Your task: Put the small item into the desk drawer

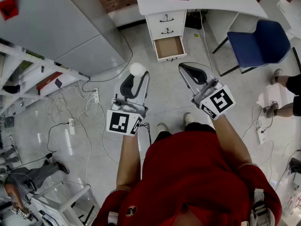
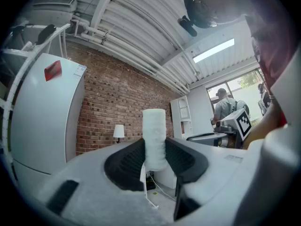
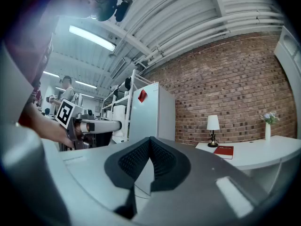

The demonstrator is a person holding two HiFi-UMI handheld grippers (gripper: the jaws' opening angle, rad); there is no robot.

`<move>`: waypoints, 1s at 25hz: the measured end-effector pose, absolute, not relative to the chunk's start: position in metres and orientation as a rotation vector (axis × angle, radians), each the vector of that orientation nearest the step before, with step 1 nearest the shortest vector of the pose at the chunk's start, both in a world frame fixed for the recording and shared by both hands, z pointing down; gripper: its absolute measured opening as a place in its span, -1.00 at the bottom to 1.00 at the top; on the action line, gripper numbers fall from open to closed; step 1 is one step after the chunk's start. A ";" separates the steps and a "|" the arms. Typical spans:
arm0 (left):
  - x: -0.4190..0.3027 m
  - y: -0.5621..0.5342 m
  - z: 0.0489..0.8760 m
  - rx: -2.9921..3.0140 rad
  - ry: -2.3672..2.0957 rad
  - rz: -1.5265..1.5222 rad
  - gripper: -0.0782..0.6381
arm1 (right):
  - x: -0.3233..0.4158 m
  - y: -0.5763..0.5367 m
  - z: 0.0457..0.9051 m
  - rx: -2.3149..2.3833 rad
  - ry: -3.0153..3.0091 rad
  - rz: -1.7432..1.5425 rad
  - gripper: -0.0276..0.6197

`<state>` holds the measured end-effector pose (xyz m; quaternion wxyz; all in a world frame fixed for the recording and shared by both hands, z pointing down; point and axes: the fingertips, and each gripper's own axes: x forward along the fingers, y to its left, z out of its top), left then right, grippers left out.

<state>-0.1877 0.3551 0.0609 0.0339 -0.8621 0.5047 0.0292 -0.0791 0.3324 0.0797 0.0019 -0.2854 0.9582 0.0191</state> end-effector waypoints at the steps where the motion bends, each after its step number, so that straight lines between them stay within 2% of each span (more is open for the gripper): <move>1: -0.192 0.356 0.061 -2.654 1.553 0.092 -0.40 | -0.083 0.333 0.079 -0.893 3.009 0.059 -0.89; 11: -0.231 0.358 0.066 -2.694 1.524 0.151 -0.40 | -0.110 0.338 0.080 -0.959 2.970 0.005 -0.89; 17: -0.234 0.346 0.088 -2.735 1.537 0.157 -0.40 | -0.092 0.329 0.095 -1.039 2.966 -0.010 -0.89; 25: -0.208 0.262 0.112 -2.732 1.579 0.051 -0.40 | -0.054 0.234 0.110 -1.037 2.960 0.054 -0.89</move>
